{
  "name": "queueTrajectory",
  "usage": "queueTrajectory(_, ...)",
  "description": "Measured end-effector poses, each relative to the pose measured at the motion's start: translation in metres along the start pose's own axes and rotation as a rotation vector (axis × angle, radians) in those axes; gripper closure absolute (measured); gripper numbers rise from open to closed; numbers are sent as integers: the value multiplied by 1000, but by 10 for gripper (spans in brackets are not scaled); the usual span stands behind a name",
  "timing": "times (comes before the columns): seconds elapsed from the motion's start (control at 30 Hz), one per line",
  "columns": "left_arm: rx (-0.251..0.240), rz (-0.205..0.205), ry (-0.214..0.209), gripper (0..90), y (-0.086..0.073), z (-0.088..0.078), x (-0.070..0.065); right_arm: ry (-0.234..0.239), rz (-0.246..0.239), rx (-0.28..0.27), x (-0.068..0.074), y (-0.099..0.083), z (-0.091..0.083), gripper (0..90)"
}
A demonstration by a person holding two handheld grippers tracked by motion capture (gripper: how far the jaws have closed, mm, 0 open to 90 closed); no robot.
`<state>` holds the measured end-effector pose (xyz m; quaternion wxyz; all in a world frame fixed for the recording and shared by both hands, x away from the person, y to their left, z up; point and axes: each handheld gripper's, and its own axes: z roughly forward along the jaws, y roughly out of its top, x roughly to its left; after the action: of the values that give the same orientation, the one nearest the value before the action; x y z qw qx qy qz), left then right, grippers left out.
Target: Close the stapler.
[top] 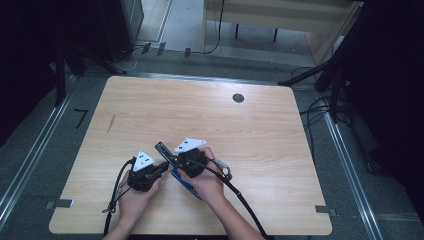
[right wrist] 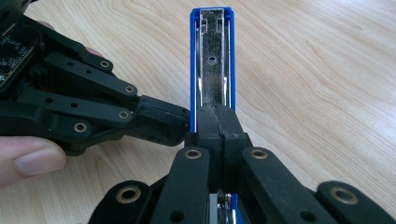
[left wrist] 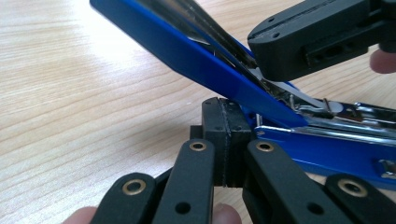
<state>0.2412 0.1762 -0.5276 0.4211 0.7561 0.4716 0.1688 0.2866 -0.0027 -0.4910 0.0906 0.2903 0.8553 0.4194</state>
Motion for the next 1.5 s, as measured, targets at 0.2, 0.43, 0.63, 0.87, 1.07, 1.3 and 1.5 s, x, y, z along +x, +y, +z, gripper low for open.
queueTrajectory(0.2, -17, 3, -22, 900, -1, -5, -4, 1, -7, -3, 2, 1, -2, 900)
queueTrajectory(0.43, -26, 18, -61, 900, -6, -11, -13, 5, -3, -16, 3, 1, -5, 900)
queueTrajectory(0.63, -29, 18, -92, 900, -10, -12, -21, -1, -6, -25, 2, 2, -10, 900)
queueTrajectory(0.87, 0, 64, -111, 900, -14, -5, -35, 0, -5, -37, 3, 2, -15, 900)
queueTrajectory(1.07, 15, 80, -117, 900, -14, -3, -40, 3, 3, -47, 3, 1, -20, 900)
queueTrajectory(1.3, 36, 112, -111, 900, -13, 1, -46, 3, 2, -62, 4, -1, -27, 900)
queueTrajectory(1.5, 47, 138, -110, 900, -12, 4, -51, -3, -5, -69, 5, -1, -35, 900)
